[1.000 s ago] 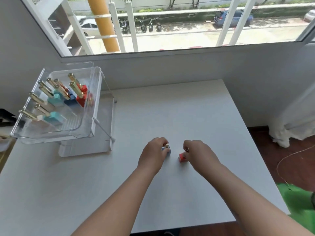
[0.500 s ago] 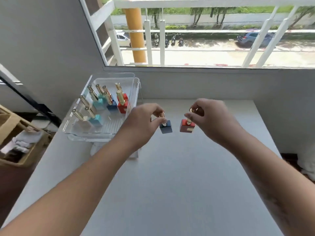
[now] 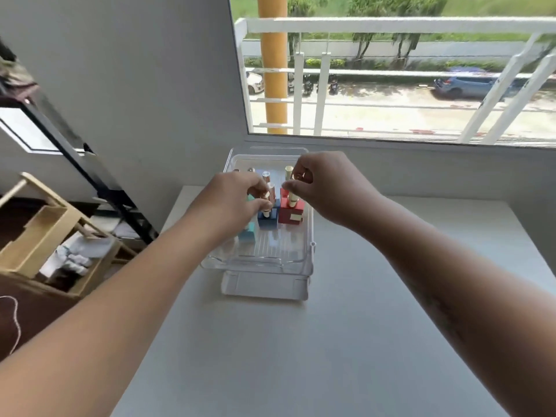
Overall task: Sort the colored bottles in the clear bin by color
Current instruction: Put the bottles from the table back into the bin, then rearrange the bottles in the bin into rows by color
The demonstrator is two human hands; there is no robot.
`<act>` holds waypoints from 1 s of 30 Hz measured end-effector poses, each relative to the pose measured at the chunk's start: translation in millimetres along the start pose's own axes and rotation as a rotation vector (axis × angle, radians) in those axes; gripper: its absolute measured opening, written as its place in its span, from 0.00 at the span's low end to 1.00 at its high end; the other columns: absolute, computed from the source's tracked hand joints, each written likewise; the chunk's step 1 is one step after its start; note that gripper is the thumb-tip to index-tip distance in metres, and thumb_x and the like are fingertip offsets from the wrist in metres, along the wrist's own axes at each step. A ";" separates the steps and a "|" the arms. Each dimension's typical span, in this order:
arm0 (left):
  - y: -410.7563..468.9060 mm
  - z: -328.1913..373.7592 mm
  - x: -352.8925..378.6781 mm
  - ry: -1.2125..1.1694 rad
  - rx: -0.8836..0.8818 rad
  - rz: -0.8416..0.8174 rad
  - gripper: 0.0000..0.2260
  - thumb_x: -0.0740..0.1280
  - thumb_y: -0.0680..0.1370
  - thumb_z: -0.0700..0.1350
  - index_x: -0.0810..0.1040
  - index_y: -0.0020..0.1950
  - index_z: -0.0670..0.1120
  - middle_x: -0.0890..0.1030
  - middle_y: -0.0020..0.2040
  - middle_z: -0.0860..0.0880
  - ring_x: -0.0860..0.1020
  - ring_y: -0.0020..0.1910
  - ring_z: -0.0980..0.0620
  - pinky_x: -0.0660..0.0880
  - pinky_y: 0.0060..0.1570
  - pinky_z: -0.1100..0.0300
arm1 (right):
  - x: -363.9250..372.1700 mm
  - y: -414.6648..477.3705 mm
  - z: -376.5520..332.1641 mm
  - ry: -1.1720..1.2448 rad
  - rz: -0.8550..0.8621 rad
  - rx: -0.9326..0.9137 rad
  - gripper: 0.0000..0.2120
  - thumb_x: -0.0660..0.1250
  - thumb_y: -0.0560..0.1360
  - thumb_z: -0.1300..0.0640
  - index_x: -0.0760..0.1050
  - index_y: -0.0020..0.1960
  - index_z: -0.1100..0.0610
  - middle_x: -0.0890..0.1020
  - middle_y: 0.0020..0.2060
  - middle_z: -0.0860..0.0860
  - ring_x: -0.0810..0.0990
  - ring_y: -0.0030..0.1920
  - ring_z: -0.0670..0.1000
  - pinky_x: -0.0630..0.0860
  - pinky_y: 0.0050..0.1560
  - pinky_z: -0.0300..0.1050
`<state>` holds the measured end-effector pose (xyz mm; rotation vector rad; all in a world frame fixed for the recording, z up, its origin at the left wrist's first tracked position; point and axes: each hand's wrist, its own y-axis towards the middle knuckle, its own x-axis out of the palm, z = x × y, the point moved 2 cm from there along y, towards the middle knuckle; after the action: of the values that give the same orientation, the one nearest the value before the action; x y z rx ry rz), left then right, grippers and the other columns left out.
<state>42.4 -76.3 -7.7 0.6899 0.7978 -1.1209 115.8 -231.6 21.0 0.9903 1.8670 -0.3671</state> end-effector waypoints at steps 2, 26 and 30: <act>1.5 -8.1 6.6 -0.012 -0.005 -0.045 0.06 0.74 0.73 0.46 0.81 0.47 0.51 0.82 0.46 0.56 0.78 0.44 0.56 0.74 0.43 0.60 | 14.6 4.0 -1.9 -0.045 -0.023 0.028 0.10 0.68 0.75 0.50 0.74 0.41 0.56 0.74 0.32 0.48 0.72 0.33 0.50 0.64 0.28 0.41; 69.1 -29.7 1.5 0.041 0.157 0.020 0.11 0.68 0.77 0.52 0.78 0.58 0.52 0.80 0.48 0.55 0.72 0.54 0.51 0.74 0.51 0.51 | 11.2 59.4 26.2 -0.106 -0.034 0.155 0.08 0.68 0.75 0.52 0.80 0.52 0.53 0.82 0.51 0.52 0.79 0.45 0.51 0.76 0.48 0.46; 89.2 -29.3 9.9 0.094 0.126 -0.073 0.13 0.72 0.74 0.52 0.79 0.58 0.53 0.75 0.42 0.58 0.72 0.53 0.51 0.74 0.53 0.50 | 21.9 78.0 32.3 -0.124 -0.164 0.102 0.13 0.72 0.72 0.53 0.79 0.57 0.53 0.79 0.49 0.48 0.74 0.45 0.47 0.70 0.46 0.41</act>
<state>123.7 -31.3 -24.5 0.8297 0.8426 -1.2196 190.4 -192.3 -1.5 0.8635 1.8352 -0.6133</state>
